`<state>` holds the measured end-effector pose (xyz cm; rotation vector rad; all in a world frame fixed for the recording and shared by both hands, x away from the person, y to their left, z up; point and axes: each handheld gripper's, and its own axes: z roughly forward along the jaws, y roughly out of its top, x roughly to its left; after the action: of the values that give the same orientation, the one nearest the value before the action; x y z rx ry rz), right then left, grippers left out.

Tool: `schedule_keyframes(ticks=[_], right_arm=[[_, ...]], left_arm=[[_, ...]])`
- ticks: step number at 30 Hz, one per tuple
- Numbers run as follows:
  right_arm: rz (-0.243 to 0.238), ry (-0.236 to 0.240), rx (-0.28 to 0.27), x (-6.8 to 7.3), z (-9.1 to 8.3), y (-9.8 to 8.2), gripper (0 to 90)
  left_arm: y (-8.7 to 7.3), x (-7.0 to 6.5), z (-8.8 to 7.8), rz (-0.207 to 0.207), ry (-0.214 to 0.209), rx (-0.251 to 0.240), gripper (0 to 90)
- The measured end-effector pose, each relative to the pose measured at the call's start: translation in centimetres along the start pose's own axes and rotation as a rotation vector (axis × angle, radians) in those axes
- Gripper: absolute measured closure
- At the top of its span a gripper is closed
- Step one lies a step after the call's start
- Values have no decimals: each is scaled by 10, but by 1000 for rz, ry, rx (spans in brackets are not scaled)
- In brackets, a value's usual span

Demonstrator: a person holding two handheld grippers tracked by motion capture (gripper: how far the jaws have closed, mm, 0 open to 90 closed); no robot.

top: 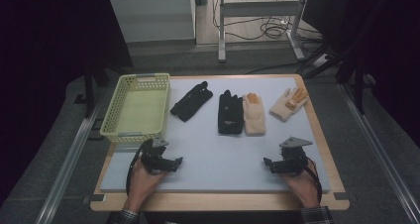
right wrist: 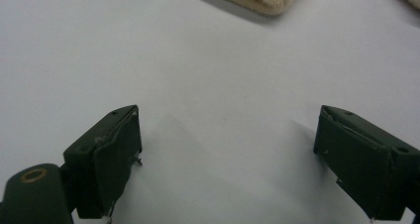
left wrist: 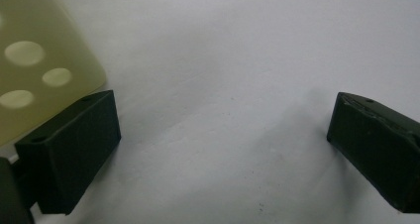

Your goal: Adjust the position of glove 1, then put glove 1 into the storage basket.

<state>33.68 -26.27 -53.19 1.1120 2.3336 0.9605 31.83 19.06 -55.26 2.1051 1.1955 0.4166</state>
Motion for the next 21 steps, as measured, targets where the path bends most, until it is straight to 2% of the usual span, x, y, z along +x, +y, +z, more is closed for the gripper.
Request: schedule_keyframes(ticks=[21], right_arm=[[10,4,5,-1,0,1,110]], left_arm=[[0,0,0,0,0,-2,4]])
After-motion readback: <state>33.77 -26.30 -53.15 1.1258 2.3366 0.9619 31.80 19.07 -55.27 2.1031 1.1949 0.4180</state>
